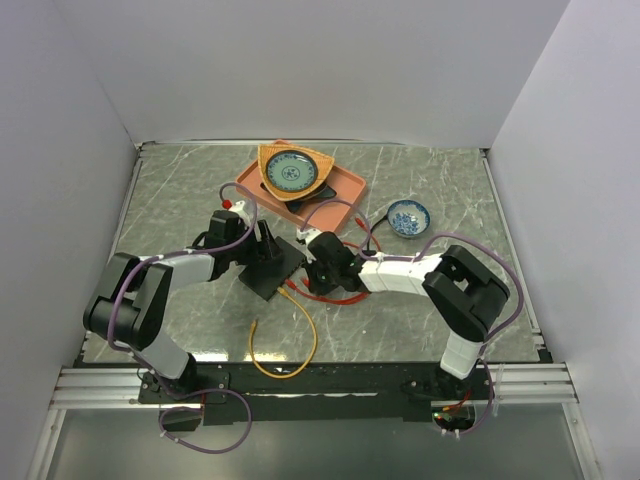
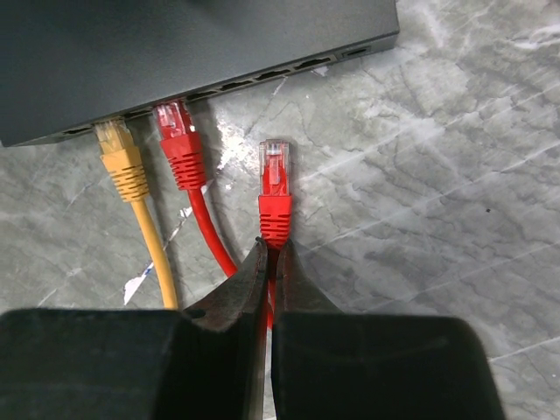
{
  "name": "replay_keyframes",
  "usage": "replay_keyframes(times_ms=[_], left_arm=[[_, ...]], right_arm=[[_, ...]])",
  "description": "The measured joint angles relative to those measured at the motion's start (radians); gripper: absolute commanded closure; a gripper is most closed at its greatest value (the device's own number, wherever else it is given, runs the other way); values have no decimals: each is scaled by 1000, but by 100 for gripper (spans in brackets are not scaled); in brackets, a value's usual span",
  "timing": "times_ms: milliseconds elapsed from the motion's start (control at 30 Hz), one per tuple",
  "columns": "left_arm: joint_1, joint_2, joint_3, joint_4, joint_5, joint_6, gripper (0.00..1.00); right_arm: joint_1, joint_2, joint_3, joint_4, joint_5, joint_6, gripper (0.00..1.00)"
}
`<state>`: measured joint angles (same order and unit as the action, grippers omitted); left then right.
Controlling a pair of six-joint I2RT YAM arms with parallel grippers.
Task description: Insert the plug into the switch port
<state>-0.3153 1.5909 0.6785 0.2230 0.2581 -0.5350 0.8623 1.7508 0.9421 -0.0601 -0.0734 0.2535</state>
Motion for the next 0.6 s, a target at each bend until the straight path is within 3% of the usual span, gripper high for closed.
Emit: replay_keyframes(times_ms=[600], left_arm=[[3, 10, 0, 17, 10, 0, 22]], right_arm=[[15, 5, 3, 13, -17, 25, 100]])
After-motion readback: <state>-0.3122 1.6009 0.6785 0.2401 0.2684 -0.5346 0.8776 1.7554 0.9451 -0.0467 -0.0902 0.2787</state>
